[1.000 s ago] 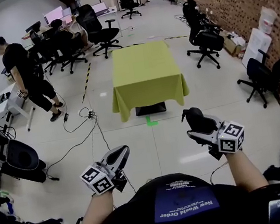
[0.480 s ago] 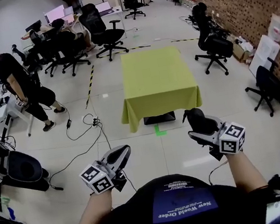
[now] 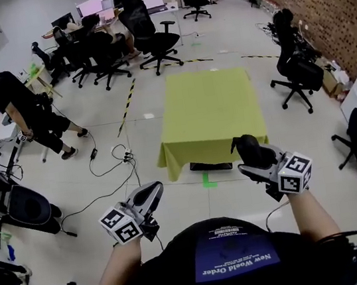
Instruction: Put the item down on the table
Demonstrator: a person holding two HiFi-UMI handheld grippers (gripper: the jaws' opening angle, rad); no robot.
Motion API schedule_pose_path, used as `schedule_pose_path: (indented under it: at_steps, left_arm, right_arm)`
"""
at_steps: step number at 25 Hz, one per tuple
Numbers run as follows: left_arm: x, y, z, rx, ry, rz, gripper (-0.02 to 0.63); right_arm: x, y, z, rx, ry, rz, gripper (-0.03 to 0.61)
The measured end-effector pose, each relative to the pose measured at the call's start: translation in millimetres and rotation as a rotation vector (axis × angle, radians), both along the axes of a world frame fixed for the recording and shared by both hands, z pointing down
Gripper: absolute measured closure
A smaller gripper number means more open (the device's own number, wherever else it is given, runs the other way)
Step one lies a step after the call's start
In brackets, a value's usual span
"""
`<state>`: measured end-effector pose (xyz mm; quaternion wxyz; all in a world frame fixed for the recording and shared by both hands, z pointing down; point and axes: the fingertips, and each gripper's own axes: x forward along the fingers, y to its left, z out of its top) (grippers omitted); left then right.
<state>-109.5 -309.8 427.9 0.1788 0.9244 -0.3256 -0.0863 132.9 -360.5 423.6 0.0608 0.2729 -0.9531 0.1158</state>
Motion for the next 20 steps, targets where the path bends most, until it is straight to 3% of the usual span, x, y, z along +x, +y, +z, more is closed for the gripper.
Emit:
schedule_pose_path:
  at_steps: [4,10,15,20]
  left_arm:
    - [37.3,-50.5,-5.2,0.007,0.008,-0.04,0.612]
    - [77.3,-108.8,-3.5,-0.001,-0.013,-0.021,0.611]
    - [81.2,-164.9,3.4,-0.011,0.008,0.01,0.612]
    - [60.7,-242.9,12.9,0.004,0.022,0.083,0.611]
  right_arm:
    - [27.1,-56.4,-8.5,0.026,0.014,-0.061,0.258]
    - [58.1,-120.6,-5.1,0.013,0.009,-0.063,0.258]
    - [63.7,-170.0,3.9,-0.008,0.015,-0.028,0.258]
    - [37.9,-233.9,10.8,-0.004,0.035,0.022,0.256]
